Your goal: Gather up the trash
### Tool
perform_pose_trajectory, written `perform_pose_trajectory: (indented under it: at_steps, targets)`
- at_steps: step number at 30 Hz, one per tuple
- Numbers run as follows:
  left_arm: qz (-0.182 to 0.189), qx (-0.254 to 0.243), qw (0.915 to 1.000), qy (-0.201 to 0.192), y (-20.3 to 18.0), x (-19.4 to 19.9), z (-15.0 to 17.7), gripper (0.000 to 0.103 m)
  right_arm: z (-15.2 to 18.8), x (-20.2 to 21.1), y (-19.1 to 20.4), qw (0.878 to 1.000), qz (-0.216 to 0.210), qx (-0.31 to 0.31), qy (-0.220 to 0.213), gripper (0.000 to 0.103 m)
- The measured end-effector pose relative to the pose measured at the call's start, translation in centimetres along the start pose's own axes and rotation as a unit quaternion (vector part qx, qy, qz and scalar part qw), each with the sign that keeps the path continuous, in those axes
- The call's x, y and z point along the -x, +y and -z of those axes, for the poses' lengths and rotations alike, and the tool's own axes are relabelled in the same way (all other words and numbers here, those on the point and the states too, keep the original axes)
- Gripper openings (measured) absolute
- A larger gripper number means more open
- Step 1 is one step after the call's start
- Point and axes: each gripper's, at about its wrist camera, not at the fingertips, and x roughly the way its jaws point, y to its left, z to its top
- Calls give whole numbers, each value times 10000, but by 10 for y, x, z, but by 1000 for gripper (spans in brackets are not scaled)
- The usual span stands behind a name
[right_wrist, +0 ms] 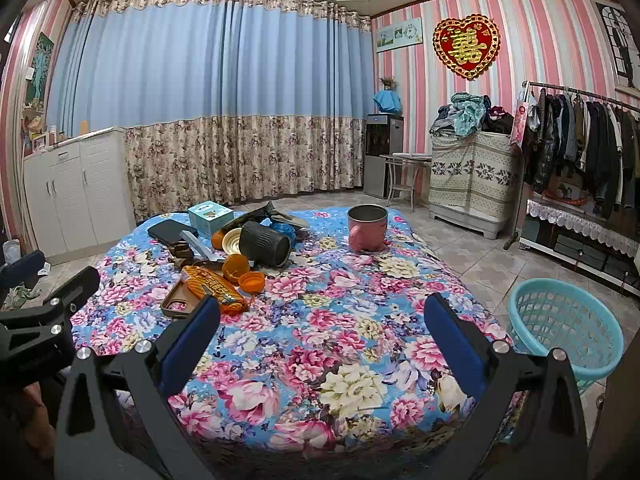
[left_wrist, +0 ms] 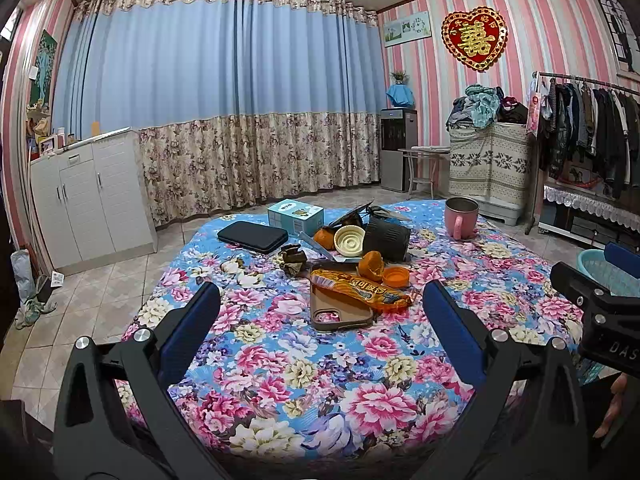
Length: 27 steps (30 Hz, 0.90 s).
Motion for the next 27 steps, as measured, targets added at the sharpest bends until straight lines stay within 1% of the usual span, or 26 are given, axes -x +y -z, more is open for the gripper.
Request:
perform_pose_trajectory:
  at_steps: [27]
  targets:
    - [-15, 9, 10000, -20, 3, 0, -1, 98, -1, 1, -3, 10000, 14, 11, -27, 99]
